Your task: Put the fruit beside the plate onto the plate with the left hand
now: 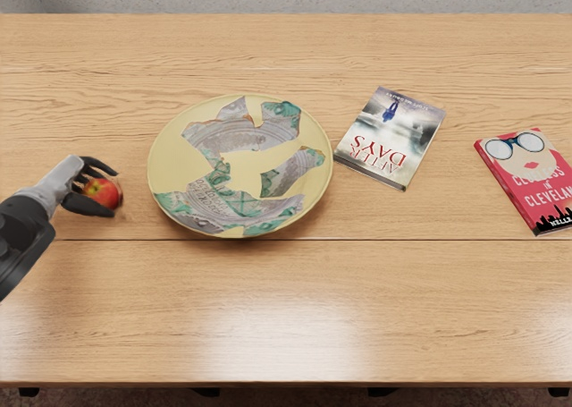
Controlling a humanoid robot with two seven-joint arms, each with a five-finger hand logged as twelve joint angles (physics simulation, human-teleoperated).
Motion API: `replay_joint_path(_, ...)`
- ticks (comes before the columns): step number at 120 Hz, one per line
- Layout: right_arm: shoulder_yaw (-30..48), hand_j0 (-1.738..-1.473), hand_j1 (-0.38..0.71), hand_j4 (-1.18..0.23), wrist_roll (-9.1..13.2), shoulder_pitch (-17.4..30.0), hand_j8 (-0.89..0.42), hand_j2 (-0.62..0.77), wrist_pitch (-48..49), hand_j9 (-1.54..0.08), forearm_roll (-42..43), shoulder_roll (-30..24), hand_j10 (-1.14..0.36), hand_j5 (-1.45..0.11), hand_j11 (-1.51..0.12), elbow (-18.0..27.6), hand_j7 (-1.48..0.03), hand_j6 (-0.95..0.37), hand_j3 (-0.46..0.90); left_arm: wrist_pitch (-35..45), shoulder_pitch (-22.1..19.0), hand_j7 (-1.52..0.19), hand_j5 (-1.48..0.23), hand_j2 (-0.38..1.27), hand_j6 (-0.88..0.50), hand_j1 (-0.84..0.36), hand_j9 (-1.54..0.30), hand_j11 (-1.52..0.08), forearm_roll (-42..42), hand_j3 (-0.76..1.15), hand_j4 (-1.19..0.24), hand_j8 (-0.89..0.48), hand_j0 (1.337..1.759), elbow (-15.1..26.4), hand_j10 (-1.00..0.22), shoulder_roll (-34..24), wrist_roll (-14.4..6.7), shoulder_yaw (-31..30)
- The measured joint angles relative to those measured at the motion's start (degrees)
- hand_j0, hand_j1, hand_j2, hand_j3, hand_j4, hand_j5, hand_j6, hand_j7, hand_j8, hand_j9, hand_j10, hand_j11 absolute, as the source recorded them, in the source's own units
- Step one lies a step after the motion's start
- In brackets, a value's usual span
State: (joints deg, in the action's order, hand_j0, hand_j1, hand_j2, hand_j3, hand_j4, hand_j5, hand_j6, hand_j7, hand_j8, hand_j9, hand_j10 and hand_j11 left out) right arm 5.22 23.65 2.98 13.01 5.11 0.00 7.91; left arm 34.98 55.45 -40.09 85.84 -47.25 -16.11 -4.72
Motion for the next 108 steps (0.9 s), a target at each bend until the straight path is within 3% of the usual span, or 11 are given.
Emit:
replay_joint_path(67,0.01,-1.658,-0.35,0.0,0.0,0.0,0.0,0.0,0.0,0.0,0.0,0.0,0.0,0.0,0.0,0.0,0.0,0.0,0.0,-0.01,0.68,-0.88,-0.89,0.25,-0.37,-0.29,-0.88,-0.88,0.04,0.0,-0.59,-0.4,1.654,3.59,-0.63,-5.9,0.41,1.51)
replay_joint_path(86,0.0,-1.658,-0.35,0.0,0.01,0.0,0.0,0.0,0.01,0.0,0.0,0.0,0.0,0.0,0.0,0.0,0.0,0.0,0.0,0.0,3.34,-0.9,-0.91,0.28,-0.36,-0.29,-0.9,-0.9,0.1,0.0,-0.58,-0.39,1.653,4.82,-0.63,-9.15,0.69,3.49)
replay_joint_path(108,-0.01,-1.658,-0.35,0.0,0.0,0.0,0.0,0.0,0.0,0.0,0.01,0.0,0.0,0.0,0.0,0.0,0.0,0.0,0.0,-0.01,7.79,-0.91,-0.94,0.25,-0.34,-0.29,-0.91,-0.92,0.03,0.0,-0.56,-0.38,1.652,5.13,-0.62,-6.57,1.51,4.33)
